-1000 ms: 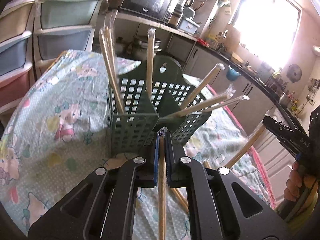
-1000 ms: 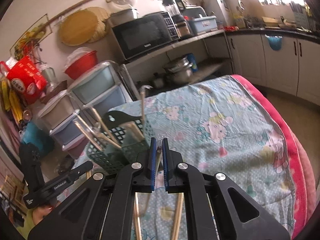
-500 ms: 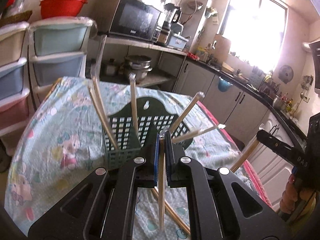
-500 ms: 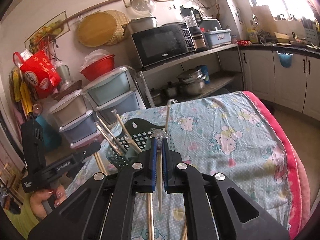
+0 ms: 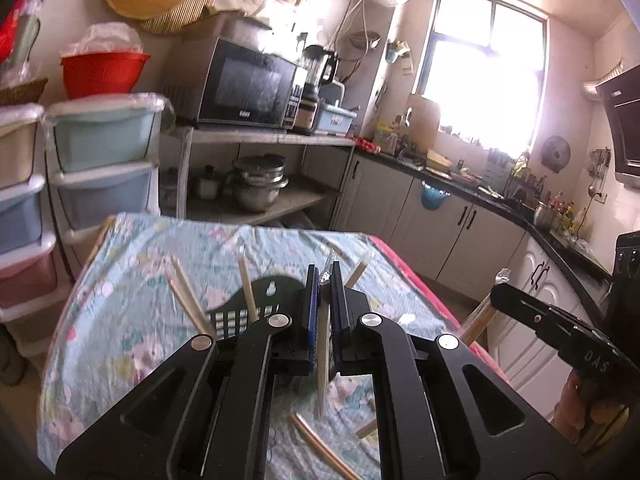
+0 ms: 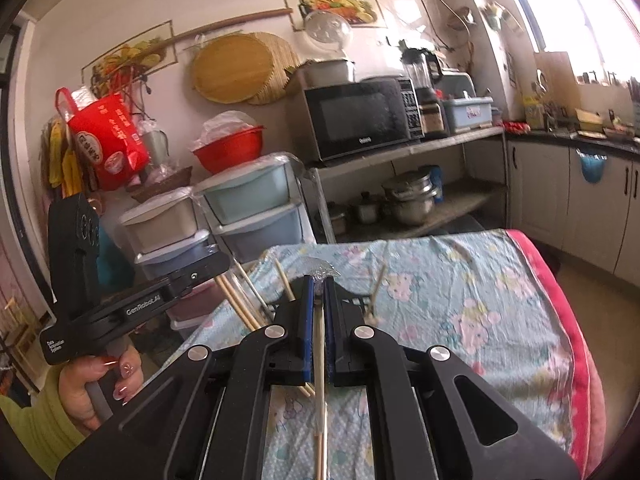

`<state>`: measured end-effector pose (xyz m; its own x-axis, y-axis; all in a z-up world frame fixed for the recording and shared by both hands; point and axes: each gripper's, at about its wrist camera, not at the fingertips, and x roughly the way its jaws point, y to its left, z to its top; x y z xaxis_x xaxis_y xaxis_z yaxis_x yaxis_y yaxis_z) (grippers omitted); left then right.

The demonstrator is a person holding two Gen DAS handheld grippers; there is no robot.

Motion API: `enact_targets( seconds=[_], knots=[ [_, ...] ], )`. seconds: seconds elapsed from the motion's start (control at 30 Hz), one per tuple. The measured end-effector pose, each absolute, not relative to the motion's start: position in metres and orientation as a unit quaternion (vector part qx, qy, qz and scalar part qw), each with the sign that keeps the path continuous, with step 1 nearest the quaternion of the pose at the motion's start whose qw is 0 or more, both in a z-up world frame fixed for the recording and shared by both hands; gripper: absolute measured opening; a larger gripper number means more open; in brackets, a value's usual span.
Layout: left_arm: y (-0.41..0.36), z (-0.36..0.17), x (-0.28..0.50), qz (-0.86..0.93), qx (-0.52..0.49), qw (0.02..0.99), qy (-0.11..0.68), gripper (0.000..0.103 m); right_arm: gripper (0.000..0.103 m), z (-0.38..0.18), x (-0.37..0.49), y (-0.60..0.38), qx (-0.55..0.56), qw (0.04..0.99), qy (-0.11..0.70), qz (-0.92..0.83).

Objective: Organize utensils
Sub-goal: 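Raise the chopstick upright above the green caddy with the right gripper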

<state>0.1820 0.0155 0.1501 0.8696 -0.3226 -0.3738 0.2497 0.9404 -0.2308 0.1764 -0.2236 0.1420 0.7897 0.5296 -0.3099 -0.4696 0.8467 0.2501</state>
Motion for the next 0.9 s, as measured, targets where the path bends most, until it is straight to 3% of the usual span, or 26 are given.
enact_targets(
  seconds=[0.6,0.9],
  knots=[
    [0.032,0.220,0.182,-0.121,-0.067,0.981,0.133,0.003,0.005,0.208,0.187,-0.187,0.052,0.946,0.120,0.297],
    [0.049,0.228,0.195,-0.092,-0.069,0.986,0.123,0.003,0.005,0.232,0.210,-0.180,0.048,0.955,0.092,0.278]
  ],
)
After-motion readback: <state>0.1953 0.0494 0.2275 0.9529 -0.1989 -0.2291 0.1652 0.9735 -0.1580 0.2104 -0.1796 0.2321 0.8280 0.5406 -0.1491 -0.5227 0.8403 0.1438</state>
